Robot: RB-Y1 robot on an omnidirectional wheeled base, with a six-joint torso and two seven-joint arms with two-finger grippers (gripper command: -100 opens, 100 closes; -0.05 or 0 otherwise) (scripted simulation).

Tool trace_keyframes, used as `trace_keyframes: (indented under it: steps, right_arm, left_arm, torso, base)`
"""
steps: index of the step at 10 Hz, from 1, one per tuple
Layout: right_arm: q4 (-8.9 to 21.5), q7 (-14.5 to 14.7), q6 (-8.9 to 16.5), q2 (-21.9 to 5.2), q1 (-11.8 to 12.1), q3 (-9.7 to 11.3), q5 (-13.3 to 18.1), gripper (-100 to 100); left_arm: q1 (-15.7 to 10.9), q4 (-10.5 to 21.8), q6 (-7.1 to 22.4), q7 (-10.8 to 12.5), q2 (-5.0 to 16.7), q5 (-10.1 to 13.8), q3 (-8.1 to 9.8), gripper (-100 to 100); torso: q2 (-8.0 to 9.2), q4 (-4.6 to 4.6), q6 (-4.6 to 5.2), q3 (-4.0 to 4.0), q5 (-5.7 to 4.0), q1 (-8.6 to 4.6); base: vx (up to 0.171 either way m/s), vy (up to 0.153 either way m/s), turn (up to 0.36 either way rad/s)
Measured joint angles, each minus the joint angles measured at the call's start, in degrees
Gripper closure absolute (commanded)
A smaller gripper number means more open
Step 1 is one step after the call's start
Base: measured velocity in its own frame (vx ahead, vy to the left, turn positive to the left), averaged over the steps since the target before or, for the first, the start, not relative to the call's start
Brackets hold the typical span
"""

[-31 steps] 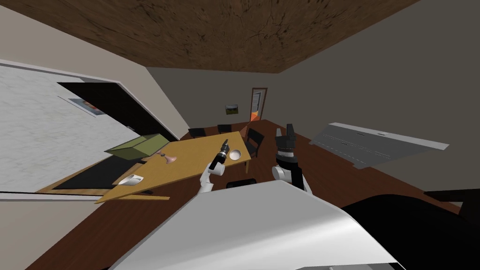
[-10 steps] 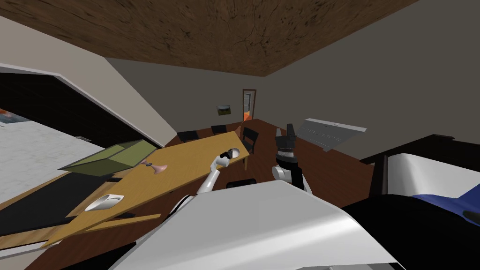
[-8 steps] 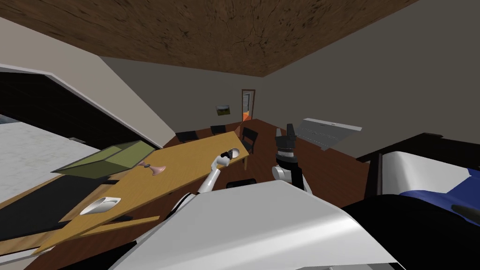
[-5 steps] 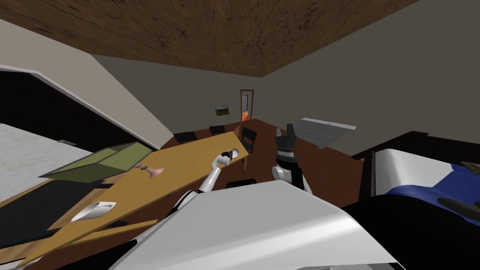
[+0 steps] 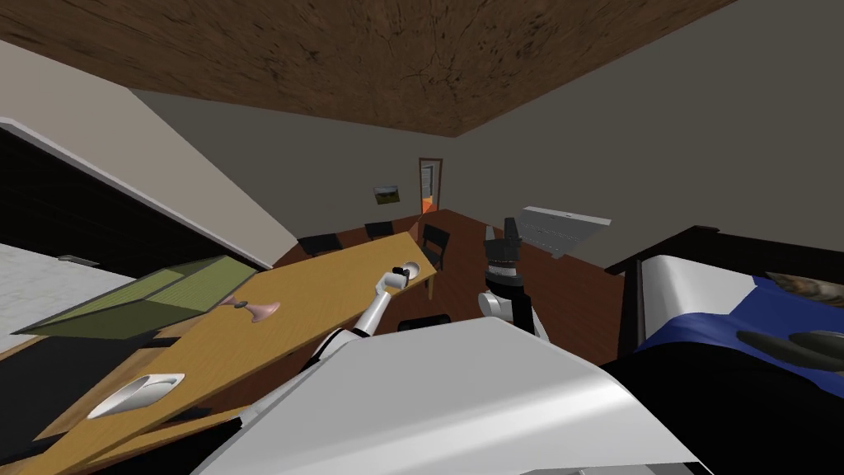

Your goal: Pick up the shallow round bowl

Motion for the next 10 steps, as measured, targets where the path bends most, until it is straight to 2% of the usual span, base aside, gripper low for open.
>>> trace_keyframes:
  steps: [2,3,7,8,9,10]
  right_arm:
    - [0.0,0.0,0.0,0.0,0.0,0.0,0.0,0]
    - [0.0,0.0,0.0,0.0,0.0,0.0,0.0,0]
    - [0.0,0.0,0.0,0.0,0.0,0.0,0.0,0]
    - [0.0,0.0,0.0,0.0,0.0,0.0,0.0,0]
    - [0.0,0.0,0.0,0.0,0.0,0.0,0.0,0]
    - [0.0,0.0,0.0,0.0,0.0,0.0,0.0,0]
  left_arm:
    - [-1.8,3.8,1.8,-0.5,-1.0,0.0,0.45,-100]
    - [-1.8,4.0,3.6,-0.7,-1.5,-0.2,0.55,-100]
    - [-2.8,8.0,5.4,-1.8,-2.2,-0.1,1.16,-100]
    - [-2.9,8.2,5.5,-1.8,-2.2,-0.1,1.18,0]
    - [-2.9,8.1,5.5,-1.8,-2.2,-0.1,1.18,-100]
    - [-2.8,9.2,4.5,-1.9,-2.3,-0.3,1.37,-100]
  torso:
    - [-0.08,-0.01,0.02,-0.04,0.00,-0.02]
    - [-0.13,-0.03,0.00,-0.07,0.00,0.02]
    - [-0.25,-0.05,-0.01,-0.14,0.01,0.06]
    - [-0.13,-0.03,-0.01,-0.08,0.00,0.01]
    - [0.00,0.00,0.00,-0.01,-0.01,-0.05]
    - [-0.01,0.00,0.00,-0.01,-0.02,-0.11]
  base:
    - [0.055,0.024,-0.072]
    - [0.045,0.025,-0.020]
    - [0.065,0.025,-0.023]
    - [0.007,0.003,0.001]
    - [0.024,-0.010,-0.034]
    - [0.039,-0.019,-0.037]
